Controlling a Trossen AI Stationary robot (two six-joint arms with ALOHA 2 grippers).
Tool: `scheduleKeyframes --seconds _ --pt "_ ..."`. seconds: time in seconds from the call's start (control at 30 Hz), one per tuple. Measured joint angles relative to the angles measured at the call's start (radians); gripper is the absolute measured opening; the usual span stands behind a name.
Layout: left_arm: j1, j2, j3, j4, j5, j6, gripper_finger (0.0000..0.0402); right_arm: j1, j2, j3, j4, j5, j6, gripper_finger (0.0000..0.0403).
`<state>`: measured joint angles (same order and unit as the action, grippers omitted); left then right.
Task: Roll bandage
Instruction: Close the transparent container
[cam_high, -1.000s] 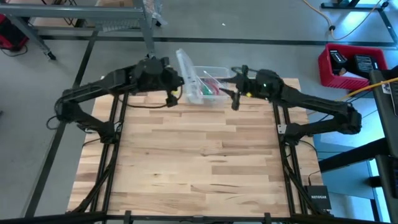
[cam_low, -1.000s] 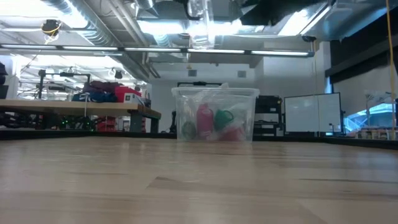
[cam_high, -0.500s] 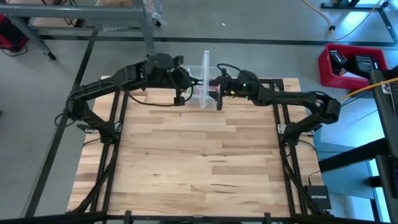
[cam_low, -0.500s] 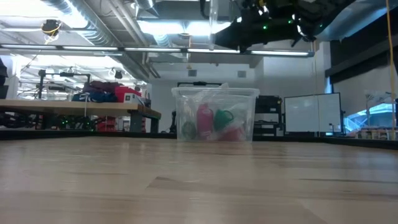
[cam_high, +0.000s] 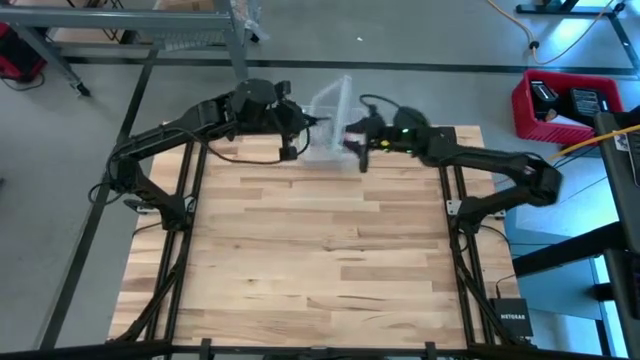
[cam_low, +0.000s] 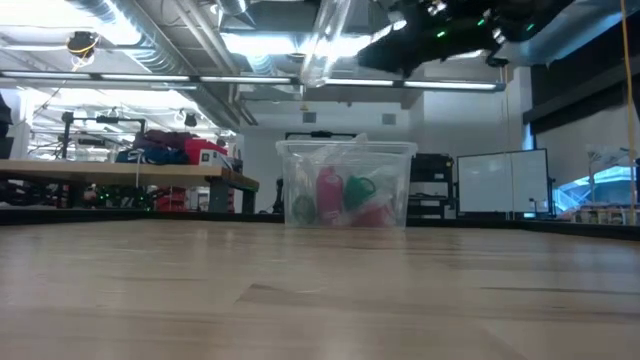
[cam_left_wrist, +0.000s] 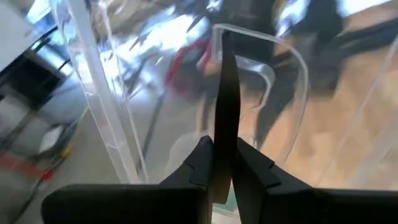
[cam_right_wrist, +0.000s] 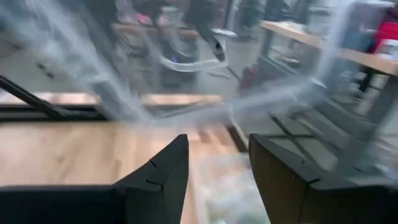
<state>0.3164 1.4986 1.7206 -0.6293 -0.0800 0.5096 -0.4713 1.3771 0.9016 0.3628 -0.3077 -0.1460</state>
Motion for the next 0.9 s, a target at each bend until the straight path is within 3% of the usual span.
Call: scheduleKeyframes --seconds 0.23,0.37,0.53,0.73,0.9 --pt "0.055 0.002 0.0 -0.08 -0.235 0.071 0.0024 -0.084 -0.279 0.001 -0.369 0.15 -0.129 0.0169" --pt "0.099 0.025 0.007 -0.139 -0.257 0.049 0.0024 -0.143 -0.374 0.002 -0.506 0.245 -0.174 0.0169" --pt "0.146 0.172 0.146 -0.275 -0.268 0.048 0.0025 -0.239 -0.369 0.002 -0.587 0.263 -0.172 0.0169" --pt "0.156 0.394 0.427 -0.512 -0.263 0.076 0.0027 -0.31 -0.281 -0.002 -0.66 0.209 -0.124 0.0169" --pt "0.154 0.484 0.577 -0.636 -0.215 0.094 0.0027 -0.345 -0.204 -0.081 -0.559 0.163 -0.115 0.0169"
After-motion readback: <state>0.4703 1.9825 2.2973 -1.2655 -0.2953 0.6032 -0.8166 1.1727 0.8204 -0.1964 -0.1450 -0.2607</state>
